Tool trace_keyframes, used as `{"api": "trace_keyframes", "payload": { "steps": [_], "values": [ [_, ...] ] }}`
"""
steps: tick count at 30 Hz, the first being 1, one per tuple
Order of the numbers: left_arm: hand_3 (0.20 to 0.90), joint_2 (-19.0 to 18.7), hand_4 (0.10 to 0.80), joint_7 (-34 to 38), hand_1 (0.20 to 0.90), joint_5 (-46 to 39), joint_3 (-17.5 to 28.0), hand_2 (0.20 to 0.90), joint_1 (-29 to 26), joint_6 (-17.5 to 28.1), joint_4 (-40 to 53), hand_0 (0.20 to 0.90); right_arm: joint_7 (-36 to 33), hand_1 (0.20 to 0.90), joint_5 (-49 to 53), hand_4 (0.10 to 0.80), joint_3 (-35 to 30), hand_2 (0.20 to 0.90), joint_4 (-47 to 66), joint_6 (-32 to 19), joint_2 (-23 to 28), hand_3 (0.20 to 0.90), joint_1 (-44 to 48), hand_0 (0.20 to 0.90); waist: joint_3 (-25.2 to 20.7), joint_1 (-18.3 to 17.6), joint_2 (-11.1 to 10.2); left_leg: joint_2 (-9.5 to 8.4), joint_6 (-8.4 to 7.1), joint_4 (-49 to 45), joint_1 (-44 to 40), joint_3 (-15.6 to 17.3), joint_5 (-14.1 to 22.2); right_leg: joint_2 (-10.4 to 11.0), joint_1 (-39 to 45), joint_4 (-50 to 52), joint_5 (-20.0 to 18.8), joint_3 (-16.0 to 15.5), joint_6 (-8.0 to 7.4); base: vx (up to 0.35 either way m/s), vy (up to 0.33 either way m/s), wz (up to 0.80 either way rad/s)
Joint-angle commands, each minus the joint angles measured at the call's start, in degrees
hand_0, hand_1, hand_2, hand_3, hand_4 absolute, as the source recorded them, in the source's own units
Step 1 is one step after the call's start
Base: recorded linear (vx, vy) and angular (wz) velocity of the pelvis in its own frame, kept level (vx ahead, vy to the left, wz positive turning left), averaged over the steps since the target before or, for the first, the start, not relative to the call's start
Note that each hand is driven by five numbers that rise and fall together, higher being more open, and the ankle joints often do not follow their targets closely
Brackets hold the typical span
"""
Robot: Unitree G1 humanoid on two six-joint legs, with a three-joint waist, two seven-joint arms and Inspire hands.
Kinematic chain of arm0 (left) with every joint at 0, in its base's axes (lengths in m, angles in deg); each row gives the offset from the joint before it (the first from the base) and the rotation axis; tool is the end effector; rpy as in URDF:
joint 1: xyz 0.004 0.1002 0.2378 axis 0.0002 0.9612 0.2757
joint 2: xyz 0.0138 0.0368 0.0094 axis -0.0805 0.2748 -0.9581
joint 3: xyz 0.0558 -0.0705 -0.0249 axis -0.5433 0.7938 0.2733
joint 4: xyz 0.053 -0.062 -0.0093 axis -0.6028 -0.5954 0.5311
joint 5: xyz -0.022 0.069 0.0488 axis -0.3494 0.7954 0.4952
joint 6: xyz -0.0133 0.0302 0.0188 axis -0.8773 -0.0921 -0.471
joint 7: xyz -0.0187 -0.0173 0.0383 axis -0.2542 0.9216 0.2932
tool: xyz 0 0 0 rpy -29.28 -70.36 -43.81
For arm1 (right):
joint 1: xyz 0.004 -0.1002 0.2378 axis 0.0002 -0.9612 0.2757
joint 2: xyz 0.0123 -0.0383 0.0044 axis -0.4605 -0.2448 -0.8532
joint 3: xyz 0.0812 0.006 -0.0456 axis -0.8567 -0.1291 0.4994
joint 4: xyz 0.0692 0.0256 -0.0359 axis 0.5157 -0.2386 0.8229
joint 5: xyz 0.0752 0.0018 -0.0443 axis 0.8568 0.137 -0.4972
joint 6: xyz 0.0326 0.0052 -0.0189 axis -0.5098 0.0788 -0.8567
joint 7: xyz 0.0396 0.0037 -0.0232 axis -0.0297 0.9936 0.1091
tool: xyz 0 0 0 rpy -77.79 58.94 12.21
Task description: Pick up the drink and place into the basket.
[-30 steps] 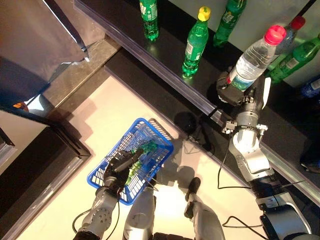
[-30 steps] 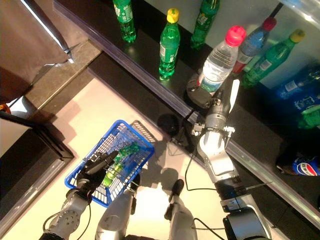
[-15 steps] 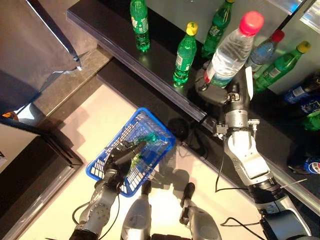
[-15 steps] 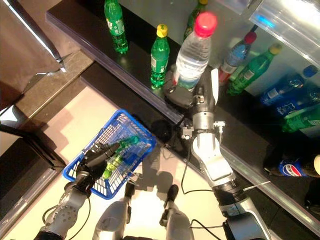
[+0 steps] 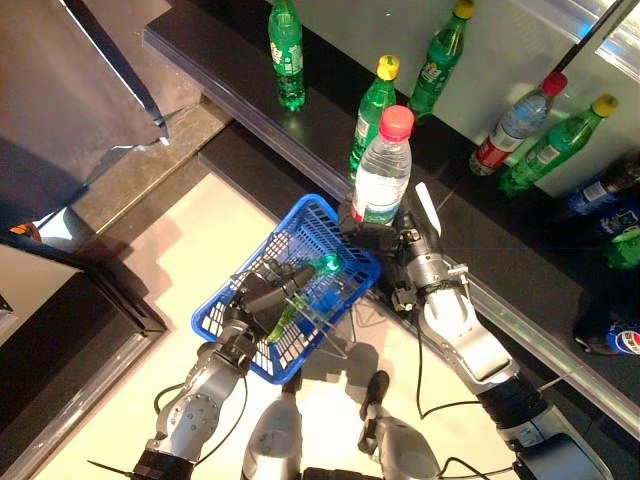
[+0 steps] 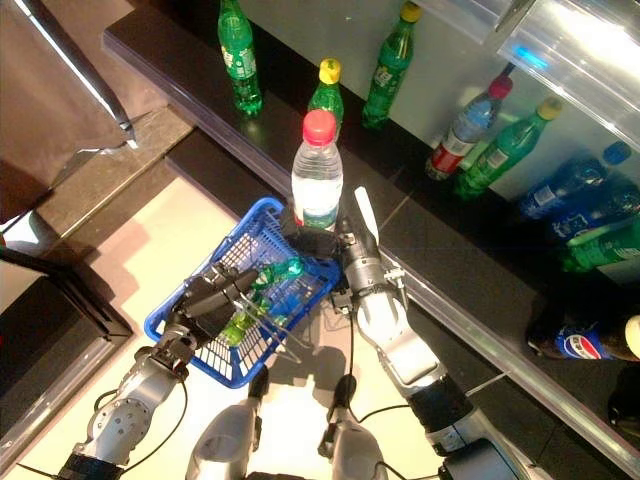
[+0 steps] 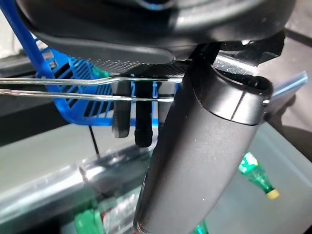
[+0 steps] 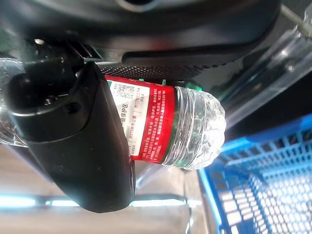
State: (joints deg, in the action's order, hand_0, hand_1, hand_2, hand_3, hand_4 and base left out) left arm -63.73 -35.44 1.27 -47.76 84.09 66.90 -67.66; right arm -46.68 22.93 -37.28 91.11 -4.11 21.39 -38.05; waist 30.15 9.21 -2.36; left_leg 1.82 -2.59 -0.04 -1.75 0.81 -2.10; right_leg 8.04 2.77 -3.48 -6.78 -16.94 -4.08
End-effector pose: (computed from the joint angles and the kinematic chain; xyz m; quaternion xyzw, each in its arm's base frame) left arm 0.1916 0.1796 0.0716 -0.3840 0.0961 -0.0932 0.9136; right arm 0.2419 -0.1193 0.1291 -0.0868 -0.1746 0.0964 0.9761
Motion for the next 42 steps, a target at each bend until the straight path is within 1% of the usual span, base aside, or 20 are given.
{"api": "trace_keyframes", "payload": {
  "steps": [1,4,7,10,15,16,18,20,24,28,29,32,34,40,42],
  "values": [
    [0.2,1.1,0.1,-14.6,0.3,-4.4,-1.4,0.3,-8.1,6.5,19.3,0.3,-0.9,0.3,-1.7,0.1,4.0,0.3,1.6,-8.2,-3.2,0.2,3.4,0.3,-18.9,-0.2,2.8,-2.89,1.85,-0.6,0.4,-1.4,2.1,-0.3,1.8,6.0,7.7,0.2,0.26,0.021,0.014,0.06],
    [0.2,1.6,0.1,-16.7,0.3,-3.6,-2.5,0.3,-8.7,6.9,20.2,0.3,-1.4,0.3,-2.5,0.1,5.5,0.3,-0.8,-8.2,-4.7,0.2,3.7,0.3,-18.9,0.2,3.0,-3.12,1.95,-0.5,0.4,-1.8,2.0,-0.1,1.9,6.1,7.7,-0.1,0.24,0.028,0.015,0.05],
    [0.2,2.1,0.1,-17.8,0.3,-4.0,-3.3,0.3,-9.2,5.9,20.6,0.3,-1.3,0.3,-3.2,0.1,6.5,0.3,-3.9,-8.3,-5.8,0.2,4.0,0.3,-18.9,0.4,3.1,-3.26,2.03,-0.7,0.6,-2.0,2.1,0.1,1.8,6.4,7.7,-0.3,0.23,0.031,0.01,0.09],
    [0.2,2.5,0.1,-18.5,0.3,-4.5,-4.3,0.3,-9.8,5.3,20.6,0.3,-1.0,0.3,-4.1,0.1,8.1,0.3,-8.5,-7.1,-6.6,0.2,4.5,0.3,-18.7,0.8,3.2,-3.44,2.08,-1.1,0.8,-2.3,2.2,0.3,1.5,6.7,7.8,-0.4,0.2,0.024,0.005,0.12],
    [0.2,2.6,0.1,-20.1,0.3,-4.5,-5.2,0.3,-9.8,5.3,20.2,0.3,1.5,0.3,-5.8,0.1,11.2,0.3,-18.2,-2.1,-7.1,0.2,4.4,0.3,-18.3,1.5,3.1,-3.75,2.12,-1.7,1.6,-2.7,2.3,0.6,1.3,6.8,7.7,-0.8,0.23,0.006,-0.001,0.02],
    [0.2,2.5,0.1,-20.3,0.3,-4.6,-5.2,0.3,-9.8,5.1,20.2,0.3,1.7,0.3,-6.7,0.1,11.6,0.3,-20.0,-1.8,-7.3,0.2,4.4,0.3,-18.2,1.7,3.1,-3.8,2.11,-1.8,1.7,-2.9,2.3,0.7,1.3,6.8,7.7,-0.9,0.21,0.01,-0.007,0.05],
    [0.2,2.5,0.1,-20.9,0.3,-4.9,-5.2,0.3,-9.7,4.2,20.2,0.3,1.9,0.3,-8.4,0.1,13.3,0.3,-25.5,0.6,-7.0,0.2,5.4,0.3,-17.8,2.4,3.0,-3.97,2.09,-2.0,2.1,-3.4,2.3,0.9,1.3,6.8,7.7,-1.3,0.18,0.015,-0.011,0.13],
    [0.2,2.6,0.1,-21.5,0.3,-4.8,-5.1,0.3,-9.8,3.5,20.2,0.3,2.4,0.3,-10.6,0.1,14.2,0.3,-28.2,3.0,-6.6,0.2,6.4,0.3,-17.5,3.0,3.1,-4.09,2.08,-2.2,2.4,-3.7,2.2,1.0,1.2,6.8,7.6,-1.6,0.16,0.012,-0.013,0.17],
    [0.2,2.3,0.1,-21.7,0.3,-5.2,-5.5,0.3,-10.5,2.6,20.5,0.3,2.0,0.3,-14.3,0.1,16.3,0.3,-32.4,5.7,-6.1,0.2,9.3,0.3,-16.9,3.9,3.3,-4.38,2.11,-2.3,3.0,-4.5,2.0,1.3,1.1,7.0,7.4,-2.1,0.08,0.004,-0.008,0.03],
    [0.2,2.5,0.1,-21.7,0.3,-5.2,-5.9,0.3,-11.2,1.7,20.7,0.3,3.6,0.3,-19.2,0.1,18.0,0.3,-34.9,8.8,-5.9,0.2,12.3,0.3,-16.4,4.7,3.3,-4.58,2.07,-2.4,3.3,-5.1,1.9,1.4,1.0,7.0,7.2,-2.3,-0.01,0.002,-0.004,0.01],
    [0.2,2.7,0.1,-21.5,0.3,-5.0,-6.1,0.3,-11.5,1.2,20.9,0.3,5.2,0.3,-21.9,0.1,18.8,0.3,-35.8,9.9,-5.9,0.2,13.6,0.3,-16.3,5.0,3.2,-4.66,2.1,-2.5,3.5,-5.3,1.9,1.4,1.0,6.9,7.2,-2.4,-0.04,0.0,0.0,0.0],
    [0.2,3.0,0.1,-20.8,0.3,-4.7,-6.6,0.3,-12.1,0.3,21.3,0.3,8.6,0.3,-26.8,0.1,20.7,0.3,-36.6,11.3,-5.7,0.2,16.1,0.3,-16.1,5.5,3.1,-4.74,2.14,-2.6,3.8,-5.5,1.8,1.5,0.8,7.0,7.1,-2.5,-0.11,0.008,-0.01,0.01],
    [0.2,3.0,0.1,-20.7,0.3,-4.7,-6.7,0.3,-12.3,-0.1,21.3,0.3,10.1,0.3,-29.1,0.1,21.5,0.3,-36.5,11.8,-5.6,0.2,16.8,0.3,-15.9,5.7,3.0,-4.76,2.17,-2.7,3.9,-5.6,1.8,1.5,0.8,7.0,7.1,-2.5,-0.14,0.023,-0.019,0.04],
    [0.2,2.7,0.1,-19.9,0.3,-5.3,-7.8,0.3,-13.3,-1.9,21.7,0.3,15.9,0.3,-40.3,0.1,25.3,0.3,-35.7,13.8,-5.0,0.2,21.7,0.3,-15.0,6.5,2.8,-4.96,2.31,-3.3,4.6,-6.0,1.6,1.7,0.5,7.2,6.7,-2.5,-0.26,0.018,-0.019,0.09],
    [0.2,2.5,0.1,-19.5,0.3,-5.1,-8.5,0.3,-13.8,-2.5,21.7,0.3,19.1,0.3,-44.5,0.1,26.8,0.3,-35.9,15.0,-4.8,0.2,23.9,0.3,-14.8,6.8,2.8,-5.04,2.37,-3.5,4.9,-6.1,1.6,1.7,0.3,7.3,6.6,-2.5,-0.28,0.0,0.0,0.0]
  ]
}}
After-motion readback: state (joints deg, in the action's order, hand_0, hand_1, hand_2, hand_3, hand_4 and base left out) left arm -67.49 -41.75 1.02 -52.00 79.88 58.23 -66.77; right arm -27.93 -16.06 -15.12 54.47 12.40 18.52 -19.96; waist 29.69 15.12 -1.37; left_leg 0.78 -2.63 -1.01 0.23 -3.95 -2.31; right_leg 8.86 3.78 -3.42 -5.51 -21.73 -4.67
